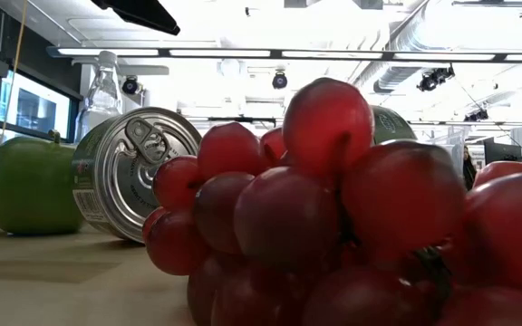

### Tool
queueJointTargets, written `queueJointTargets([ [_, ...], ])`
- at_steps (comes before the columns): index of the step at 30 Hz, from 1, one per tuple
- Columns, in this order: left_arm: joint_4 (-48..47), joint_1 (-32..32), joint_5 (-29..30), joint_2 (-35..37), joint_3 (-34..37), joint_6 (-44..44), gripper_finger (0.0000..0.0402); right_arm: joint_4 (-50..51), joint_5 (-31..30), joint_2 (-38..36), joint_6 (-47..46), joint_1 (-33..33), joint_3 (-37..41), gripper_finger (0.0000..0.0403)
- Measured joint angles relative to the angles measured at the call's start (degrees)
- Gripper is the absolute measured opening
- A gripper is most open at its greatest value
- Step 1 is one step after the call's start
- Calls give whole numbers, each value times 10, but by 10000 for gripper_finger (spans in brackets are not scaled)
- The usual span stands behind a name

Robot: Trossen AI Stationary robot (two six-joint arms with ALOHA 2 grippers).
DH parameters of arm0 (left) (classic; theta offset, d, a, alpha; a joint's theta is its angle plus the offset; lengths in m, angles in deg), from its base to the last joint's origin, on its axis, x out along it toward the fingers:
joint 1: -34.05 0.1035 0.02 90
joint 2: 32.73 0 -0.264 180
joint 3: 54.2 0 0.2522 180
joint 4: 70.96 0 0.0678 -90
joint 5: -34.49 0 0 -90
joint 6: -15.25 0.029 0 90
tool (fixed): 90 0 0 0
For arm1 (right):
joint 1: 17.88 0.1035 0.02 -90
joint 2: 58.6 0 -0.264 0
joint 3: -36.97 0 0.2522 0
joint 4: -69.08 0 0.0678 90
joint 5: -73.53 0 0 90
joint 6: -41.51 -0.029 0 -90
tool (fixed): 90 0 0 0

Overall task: Pick & Place Food Item
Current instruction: Put the bottom right plastic bottle into the right transparent bin

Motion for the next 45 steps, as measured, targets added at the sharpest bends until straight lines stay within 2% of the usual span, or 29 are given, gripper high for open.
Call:
queueJointTargets([
  [5,0,0,0,0,0,0,177,2,135,0,-46,-15,0,349],
  [9,0,0,0,0,0,0,177,9,259,0,-143,-18,0,338],
  [12,0,0,0,0,0,0,177,9,303,-1,-167,-17,0,327],
  [23,-3,0,0,0,0,0,177,9,383,-3,-215,17,0,288],
  [31,-2,0,0,0,0,0,177,9,377,-3,-216,50,0,266],
  [40,-2,0,0,0,0,0,177,9,407,-3,-224,62,0,232],
  [45,-2,0,0,0,0,1,177,9,370,-3,-208,62,0,206],
])
